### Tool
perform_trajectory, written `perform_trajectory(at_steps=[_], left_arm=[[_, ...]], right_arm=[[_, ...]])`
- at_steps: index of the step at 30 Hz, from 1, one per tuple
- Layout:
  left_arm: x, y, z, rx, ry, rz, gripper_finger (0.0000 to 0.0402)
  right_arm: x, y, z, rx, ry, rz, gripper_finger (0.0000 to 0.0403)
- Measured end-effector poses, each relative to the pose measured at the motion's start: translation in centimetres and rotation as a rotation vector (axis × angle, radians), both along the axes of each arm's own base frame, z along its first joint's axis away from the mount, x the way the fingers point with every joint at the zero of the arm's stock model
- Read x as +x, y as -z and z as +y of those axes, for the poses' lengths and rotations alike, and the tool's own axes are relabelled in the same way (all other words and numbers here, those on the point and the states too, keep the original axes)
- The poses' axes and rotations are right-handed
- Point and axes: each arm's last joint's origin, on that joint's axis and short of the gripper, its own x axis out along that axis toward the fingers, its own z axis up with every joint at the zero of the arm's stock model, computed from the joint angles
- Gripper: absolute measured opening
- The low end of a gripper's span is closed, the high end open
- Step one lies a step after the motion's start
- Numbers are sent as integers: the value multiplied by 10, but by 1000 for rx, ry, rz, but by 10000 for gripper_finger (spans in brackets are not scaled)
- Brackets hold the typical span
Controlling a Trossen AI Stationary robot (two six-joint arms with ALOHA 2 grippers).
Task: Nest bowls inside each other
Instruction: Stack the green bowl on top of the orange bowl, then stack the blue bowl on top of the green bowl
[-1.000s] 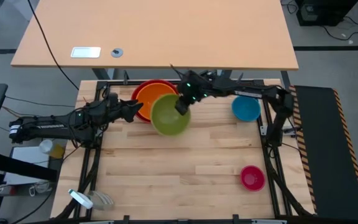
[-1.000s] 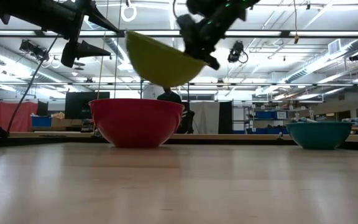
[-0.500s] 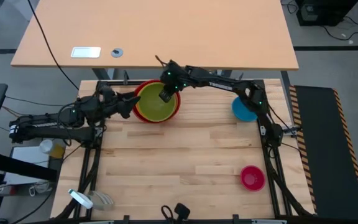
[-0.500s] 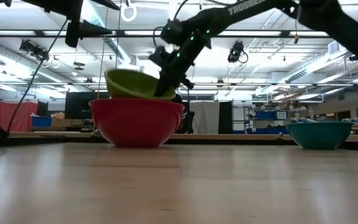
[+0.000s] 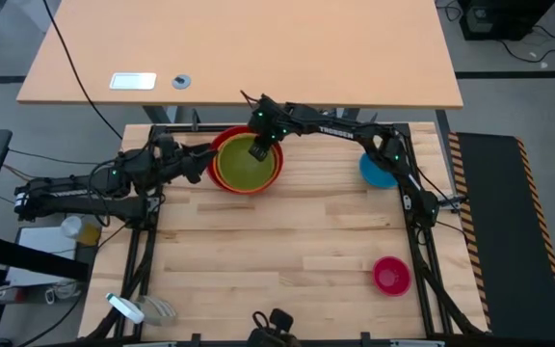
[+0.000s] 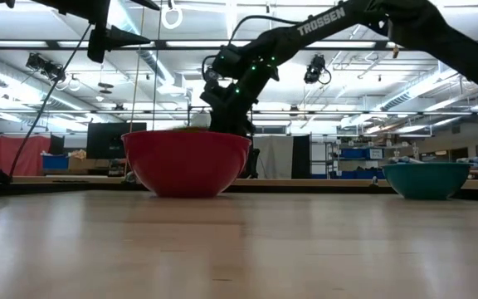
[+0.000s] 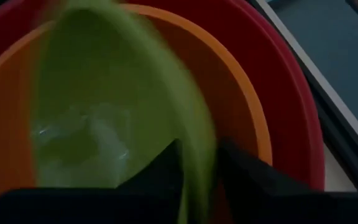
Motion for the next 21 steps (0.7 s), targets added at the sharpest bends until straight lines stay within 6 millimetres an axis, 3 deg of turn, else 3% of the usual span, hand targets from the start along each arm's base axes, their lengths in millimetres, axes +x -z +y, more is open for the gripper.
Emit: perform_trajectory(at_steps=[9,16,21], left_arm=[[0,1,0,1,-8,8,314],[0,2,0,0,-8,23,314],[0,3,0,-2,-8,33,314]], right_arm=[[-14,-12,-15,63,15,27,237],[-24,-52,-24,31,18,1,300],[-32,-73,-22,-26,29,18,321]])
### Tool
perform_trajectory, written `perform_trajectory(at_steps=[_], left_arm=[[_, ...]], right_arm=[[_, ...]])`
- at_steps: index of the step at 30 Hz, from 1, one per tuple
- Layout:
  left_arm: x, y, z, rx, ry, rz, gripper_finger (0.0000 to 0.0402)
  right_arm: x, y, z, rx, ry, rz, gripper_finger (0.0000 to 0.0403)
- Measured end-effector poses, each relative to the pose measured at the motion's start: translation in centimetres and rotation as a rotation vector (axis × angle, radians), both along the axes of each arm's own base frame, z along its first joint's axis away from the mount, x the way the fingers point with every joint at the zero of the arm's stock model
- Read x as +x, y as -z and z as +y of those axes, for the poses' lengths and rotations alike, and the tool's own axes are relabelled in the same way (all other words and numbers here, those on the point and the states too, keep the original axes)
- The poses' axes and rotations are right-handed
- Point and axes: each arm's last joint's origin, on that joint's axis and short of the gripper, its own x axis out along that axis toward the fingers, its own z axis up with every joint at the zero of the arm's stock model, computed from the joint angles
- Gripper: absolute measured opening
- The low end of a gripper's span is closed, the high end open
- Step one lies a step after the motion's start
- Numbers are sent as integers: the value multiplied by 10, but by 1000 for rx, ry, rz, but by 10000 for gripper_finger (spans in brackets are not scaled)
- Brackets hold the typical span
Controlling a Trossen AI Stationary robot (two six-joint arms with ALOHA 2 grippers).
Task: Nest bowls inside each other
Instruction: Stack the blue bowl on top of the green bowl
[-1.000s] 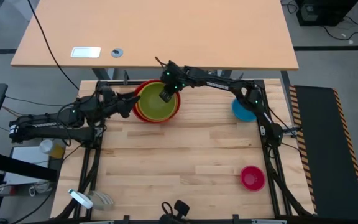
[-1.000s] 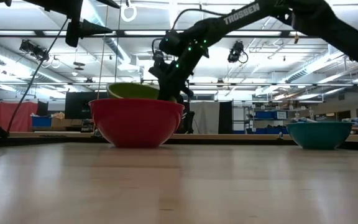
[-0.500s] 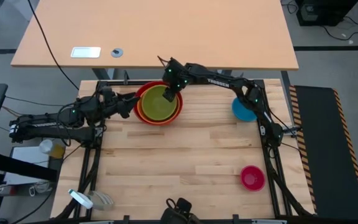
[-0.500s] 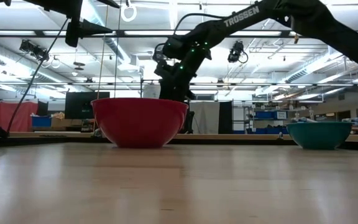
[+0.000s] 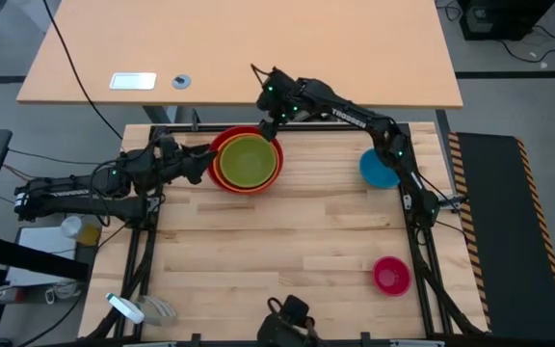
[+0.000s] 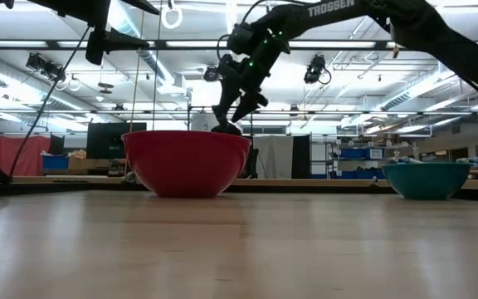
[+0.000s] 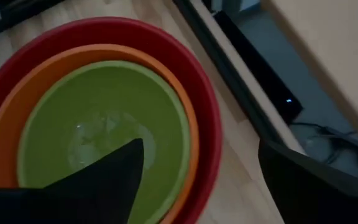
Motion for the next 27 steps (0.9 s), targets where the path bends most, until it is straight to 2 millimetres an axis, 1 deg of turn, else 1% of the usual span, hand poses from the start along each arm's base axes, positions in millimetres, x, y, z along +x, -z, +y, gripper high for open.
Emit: perform_trajectory(at_steps=[3,7,12,16,21,25,27], left_arm=[[0,0,0,-1,2,-2,314],[0,0,0,-6,2,-5,314],[0,0,0,-16,2,-11,314],[0,2,0,-36,0,5,314],[-1,6,0,-65,-2,31,314],[-1,6,0,-61,-2,33,314],[-1,6,0,-61,-2,33,314]], right_arm=[[-14,-9,0,-29,34,56,321],[-41,-26,-7,-40,66,132,309],[-73,-49,-18,-64,112,151,288],[-93,-69,-19,-96,125,136,272],[-112,-93,-9,-127,129,116,260],[-122,-111,6,-158,128,91,252],[-127,-116,14,-162,131,82,249]])
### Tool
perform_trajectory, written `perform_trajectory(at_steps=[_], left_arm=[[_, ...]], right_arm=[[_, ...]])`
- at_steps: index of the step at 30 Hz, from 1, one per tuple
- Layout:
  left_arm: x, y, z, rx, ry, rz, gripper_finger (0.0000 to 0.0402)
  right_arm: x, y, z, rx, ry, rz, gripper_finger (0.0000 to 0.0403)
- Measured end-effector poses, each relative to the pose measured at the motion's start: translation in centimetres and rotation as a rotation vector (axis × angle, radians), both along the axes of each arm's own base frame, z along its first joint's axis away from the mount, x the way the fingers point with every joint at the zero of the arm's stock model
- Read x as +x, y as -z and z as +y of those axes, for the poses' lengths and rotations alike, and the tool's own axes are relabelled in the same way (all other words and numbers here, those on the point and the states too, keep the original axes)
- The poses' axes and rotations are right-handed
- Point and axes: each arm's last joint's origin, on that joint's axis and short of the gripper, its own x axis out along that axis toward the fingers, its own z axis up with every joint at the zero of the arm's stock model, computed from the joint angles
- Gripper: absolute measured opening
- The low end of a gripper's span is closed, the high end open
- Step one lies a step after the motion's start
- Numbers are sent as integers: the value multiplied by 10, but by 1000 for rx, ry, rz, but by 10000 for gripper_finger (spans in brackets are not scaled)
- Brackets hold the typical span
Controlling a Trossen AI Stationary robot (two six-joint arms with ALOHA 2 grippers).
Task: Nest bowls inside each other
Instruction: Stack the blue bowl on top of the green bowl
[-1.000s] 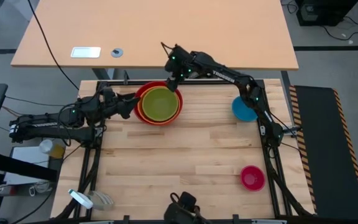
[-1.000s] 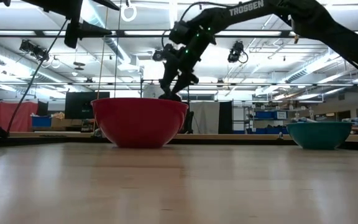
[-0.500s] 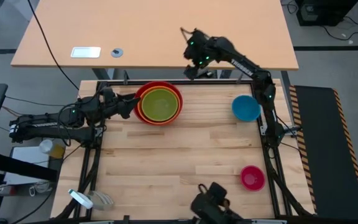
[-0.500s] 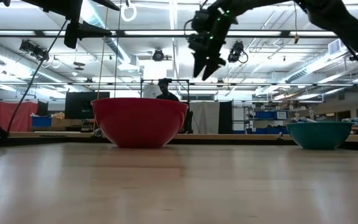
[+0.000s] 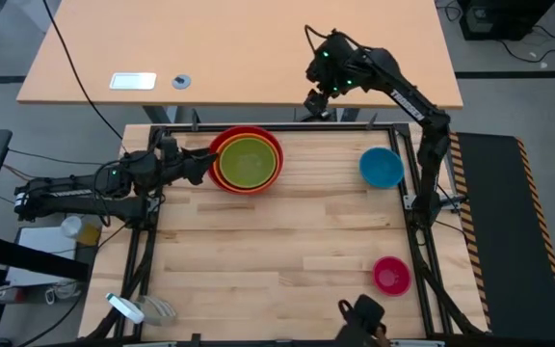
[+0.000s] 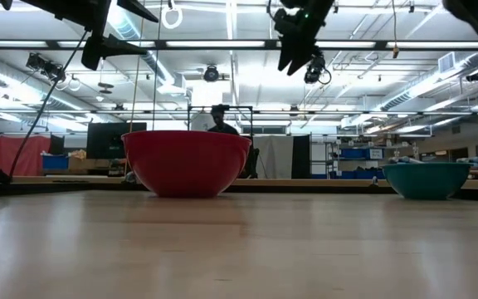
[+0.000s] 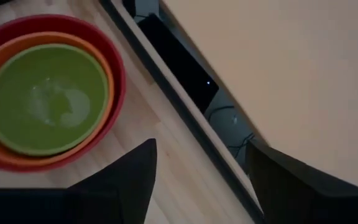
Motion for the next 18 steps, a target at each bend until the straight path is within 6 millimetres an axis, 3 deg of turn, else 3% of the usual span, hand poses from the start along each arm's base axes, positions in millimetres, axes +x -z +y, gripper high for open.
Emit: perform_trajectory(at_steps=[4,8,18], left_arm=[[1,0,0,2,0,4,314],[4,2,1,1,-5,17,314],[18,9,5,-36,-56,36,314]], right_arm=[[-10,2,19,17,10,20,247],[-21,21,41,31,14,40,247],[-76,105,84,117,183,41,247]])
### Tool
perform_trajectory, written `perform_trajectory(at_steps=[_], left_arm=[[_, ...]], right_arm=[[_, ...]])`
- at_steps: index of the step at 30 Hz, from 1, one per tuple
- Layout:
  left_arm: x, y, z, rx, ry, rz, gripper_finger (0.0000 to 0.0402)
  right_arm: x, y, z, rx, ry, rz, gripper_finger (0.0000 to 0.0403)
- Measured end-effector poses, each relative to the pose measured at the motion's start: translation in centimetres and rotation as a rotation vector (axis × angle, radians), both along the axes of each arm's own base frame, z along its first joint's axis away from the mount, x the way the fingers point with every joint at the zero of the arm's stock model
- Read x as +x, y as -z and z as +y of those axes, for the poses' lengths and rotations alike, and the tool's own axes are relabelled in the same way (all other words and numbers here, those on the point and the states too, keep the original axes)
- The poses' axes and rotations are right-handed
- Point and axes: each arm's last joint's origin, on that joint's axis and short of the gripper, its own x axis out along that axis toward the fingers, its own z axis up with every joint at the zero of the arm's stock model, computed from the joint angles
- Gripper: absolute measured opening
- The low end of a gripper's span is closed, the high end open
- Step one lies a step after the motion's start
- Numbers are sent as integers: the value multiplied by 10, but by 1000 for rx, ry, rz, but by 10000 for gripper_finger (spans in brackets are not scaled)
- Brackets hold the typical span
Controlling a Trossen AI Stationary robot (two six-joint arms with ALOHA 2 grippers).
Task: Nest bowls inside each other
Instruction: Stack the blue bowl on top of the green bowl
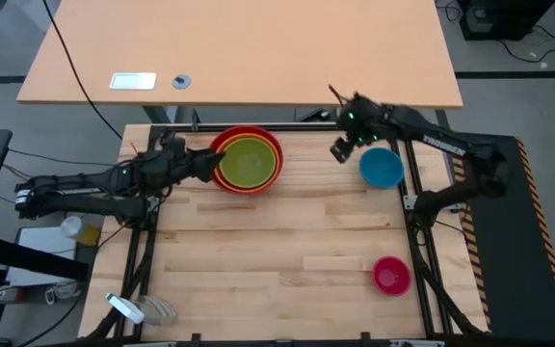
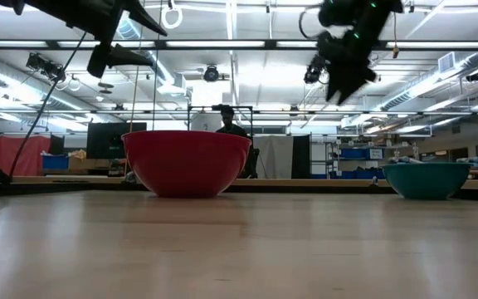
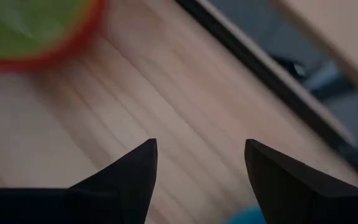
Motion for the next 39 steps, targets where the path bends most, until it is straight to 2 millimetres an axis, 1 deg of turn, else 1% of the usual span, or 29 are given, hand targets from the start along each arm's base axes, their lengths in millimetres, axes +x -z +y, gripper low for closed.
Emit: perform_trajectory(at_steps=[3,5,9,11,14,20,25,28,33,39], left_arm=[[6,2,2,-7,-6,0,314],[10,4,2,-10,-6,9,314],[19,7,3,-11,-4,6,314],[21,8,3,-12,2,5,314],[24,9,4,-12,4,5,314],[25,8,4,-11,5,-2,314],[25,8,4,-9,6,-1,314],[25,8,4,-9,7,0,314],[25,8,4,-9,7,-1,314],[25,8,4,-9,7,-1,314]], right_arm=[[-19,28,6,13,93,84,247],[-29,45,7,32,121,133,247],[-47,74,2,99,140,222,247],[-54,83,-3,133,154,261,247],[-62,91,-13,161,157,322,247],[-74,95,-39,163,154,402,247],[-81,108,-57,190,102,507,246],[-79,118,-60,225,92,530,240],[-75,130,-63,226,144,605,222],[-68,139,-63,240,85,620,207]])
